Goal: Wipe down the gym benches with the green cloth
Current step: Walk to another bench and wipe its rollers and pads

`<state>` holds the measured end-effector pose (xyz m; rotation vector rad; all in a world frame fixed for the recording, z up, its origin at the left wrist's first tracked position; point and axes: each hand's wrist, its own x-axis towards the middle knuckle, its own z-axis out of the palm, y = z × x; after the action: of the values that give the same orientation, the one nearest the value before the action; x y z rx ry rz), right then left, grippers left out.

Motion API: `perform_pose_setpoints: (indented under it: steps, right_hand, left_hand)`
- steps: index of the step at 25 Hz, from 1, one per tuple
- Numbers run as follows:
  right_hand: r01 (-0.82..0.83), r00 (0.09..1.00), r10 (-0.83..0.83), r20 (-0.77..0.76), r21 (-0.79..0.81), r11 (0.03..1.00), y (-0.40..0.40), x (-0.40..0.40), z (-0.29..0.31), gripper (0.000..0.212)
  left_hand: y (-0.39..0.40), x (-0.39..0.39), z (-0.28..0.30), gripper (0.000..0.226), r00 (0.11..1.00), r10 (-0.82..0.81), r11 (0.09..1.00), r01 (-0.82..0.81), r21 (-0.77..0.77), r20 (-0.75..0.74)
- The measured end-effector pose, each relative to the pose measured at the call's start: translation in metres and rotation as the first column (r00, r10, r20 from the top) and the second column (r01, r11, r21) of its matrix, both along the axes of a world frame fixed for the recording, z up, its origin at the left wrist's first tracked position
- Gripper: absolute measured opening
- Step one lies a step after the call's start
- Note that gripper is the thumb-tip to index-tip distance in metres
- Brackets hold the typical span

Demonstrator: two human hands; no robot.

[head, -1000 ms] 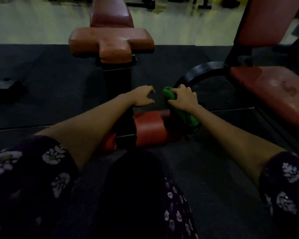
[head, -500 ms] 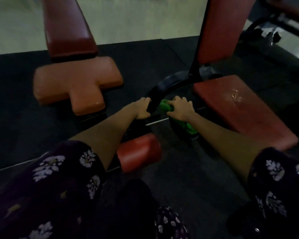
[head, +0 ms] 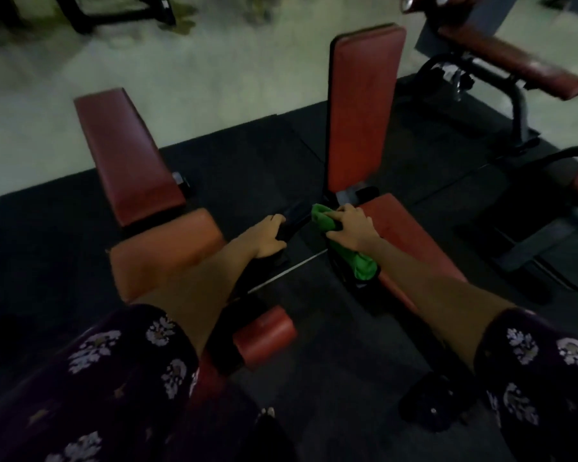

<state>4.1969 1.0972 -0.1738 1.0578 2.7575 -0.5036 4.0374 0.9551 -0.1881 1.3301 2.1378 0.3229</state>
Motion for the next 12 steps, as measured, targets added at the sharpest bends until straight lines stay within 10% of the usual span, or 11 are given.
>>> perform_pose_setpoints:
  steps: [12]
  right_hand:
    - [0.259,0.956,-0.246,-0.158,0.063,0.964,0.133,0.015,0.144,0.054]
  left_hand:
    - [0.162,-0.028,0.159,0.06,0.984,-0.161,0.973,0.172,0.156,-0.078]
